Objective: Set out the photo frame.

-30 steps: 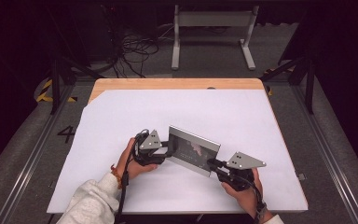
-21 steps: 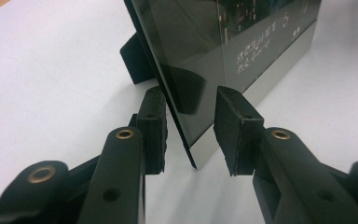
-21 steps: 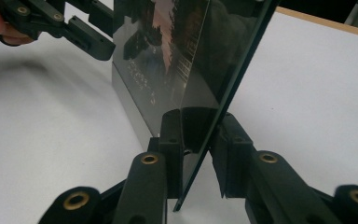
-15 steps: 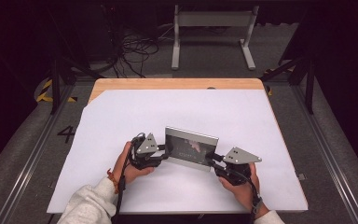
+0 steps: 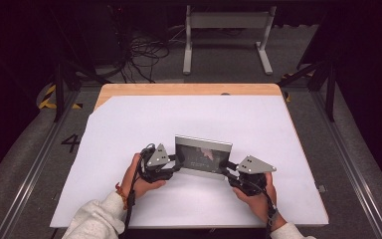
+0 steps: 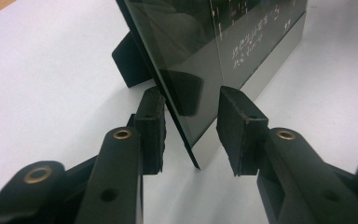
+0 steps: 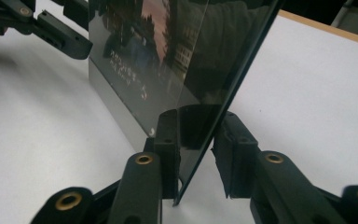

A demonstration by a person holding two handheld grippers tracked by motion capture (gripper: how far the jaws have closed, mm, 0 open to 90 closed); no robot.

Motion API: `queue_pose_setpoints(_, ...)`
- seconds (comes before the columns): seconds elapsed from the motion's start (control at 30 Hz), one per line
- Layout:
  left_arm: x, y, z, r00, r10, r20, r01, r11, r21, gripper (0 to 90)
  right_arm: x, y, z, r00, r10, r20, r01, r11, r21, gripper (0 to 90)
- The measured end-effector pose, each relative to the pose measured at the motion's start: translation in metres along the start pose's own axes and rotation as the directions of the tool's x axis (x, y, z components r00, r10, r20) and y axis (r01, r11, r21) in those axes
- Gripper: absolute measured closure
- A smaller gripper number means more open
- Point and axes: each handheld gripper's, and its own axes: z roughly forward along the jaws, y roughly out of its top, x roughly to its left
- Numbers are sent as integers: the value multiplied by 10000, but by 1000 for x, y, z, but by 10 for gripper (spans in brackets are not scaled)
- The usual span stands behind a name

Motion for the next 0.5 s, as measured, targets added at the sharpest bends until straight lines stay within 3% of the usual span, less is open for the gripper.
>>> queue_pose_setpoints(0.17,-2,-2,4,10000,68,-52,-68,9999,158,628,-4,-8,-4,9996,98,-271,-90,9995,297,801)
queue_pose_setpoints(0.5,-4,-4,13,9989,448,-158,-438,9972,604,638,-8,-7,2,9998,147,-162,-143,9995,288,788)
